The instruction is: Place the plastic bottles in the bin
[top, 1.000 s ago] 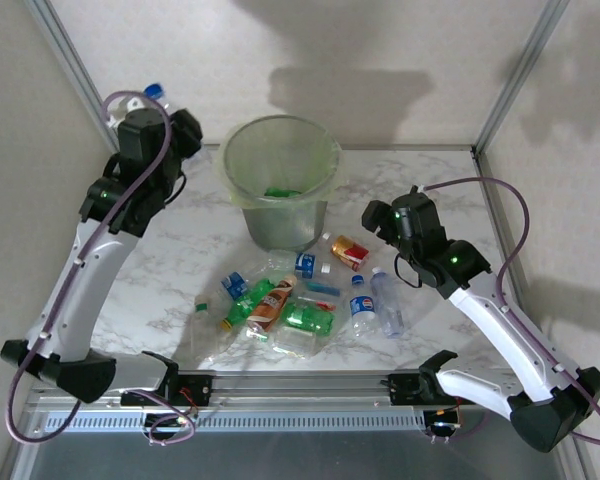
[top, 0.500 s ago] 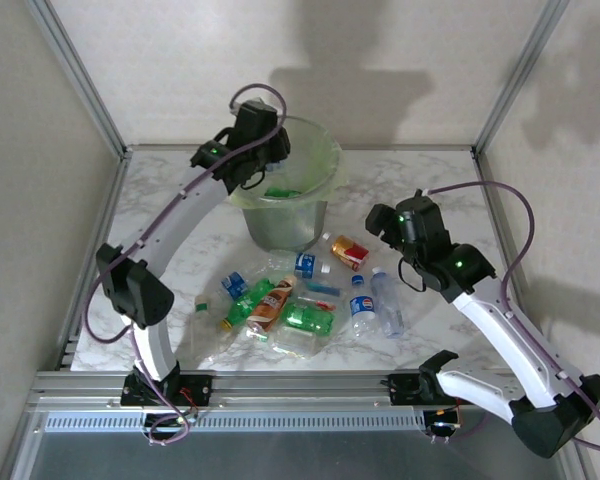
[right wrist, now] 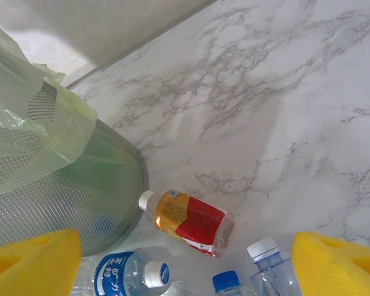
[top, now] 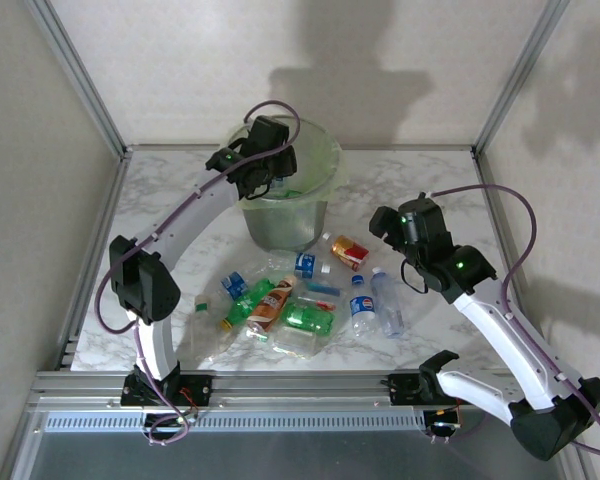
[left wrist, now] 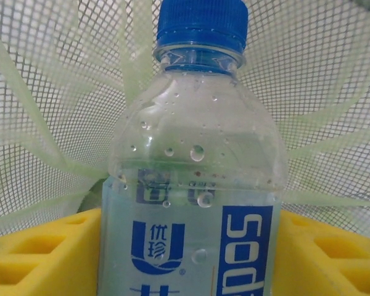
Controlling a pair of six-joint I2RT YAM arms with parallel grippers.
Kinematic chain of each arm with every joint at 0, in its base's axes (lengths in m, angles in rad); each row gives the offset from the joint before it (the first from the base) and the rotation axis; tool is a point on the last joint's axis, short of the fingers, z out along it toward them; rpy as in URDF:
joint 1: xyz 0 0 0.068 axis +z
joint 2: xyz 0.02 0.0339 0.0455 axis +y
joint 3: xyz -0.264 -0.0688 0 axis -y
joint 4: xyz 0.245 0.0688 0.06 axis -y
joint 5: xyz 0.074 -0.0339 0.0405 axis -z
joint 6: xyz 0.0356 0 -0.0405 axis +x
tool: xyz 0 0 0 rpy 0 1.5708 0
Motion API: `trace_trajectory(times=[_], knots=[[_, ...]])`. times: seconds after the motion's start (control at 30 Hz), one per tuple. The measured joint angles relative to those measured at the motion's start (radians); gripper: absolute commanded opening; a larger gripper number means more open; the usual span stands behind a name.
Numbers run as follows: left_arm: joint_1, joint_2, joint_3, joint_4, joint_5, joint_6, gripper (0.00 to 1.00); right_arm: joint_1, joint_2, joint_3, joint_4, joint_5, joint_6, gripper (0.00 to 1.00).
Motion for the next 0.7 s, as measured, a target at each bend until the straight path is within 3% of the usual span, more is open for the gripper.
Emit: trace_trajectory(times=[0.23, 0.47, 0.7], knots=[[0.0, 0.0, -0.005, 0.007, 0.0, 0.0, 0.76, -0.003, -0.002, -0.034, -0.024, 0.0, 0.001, 0.89], [0.0, -0.011, -0.005, 0.006, 0.0, 0.0, 0.79, -0.008, -0.011, -0.073, -0.079, -0.003, 0.016, 0.96], [-0.011, -0.152, -0.035, 0.063, 0.008, -0.01, 0.81, -0.018, 0.027, -0.141, -0.133, -0.034, 0.023, 0.98]])
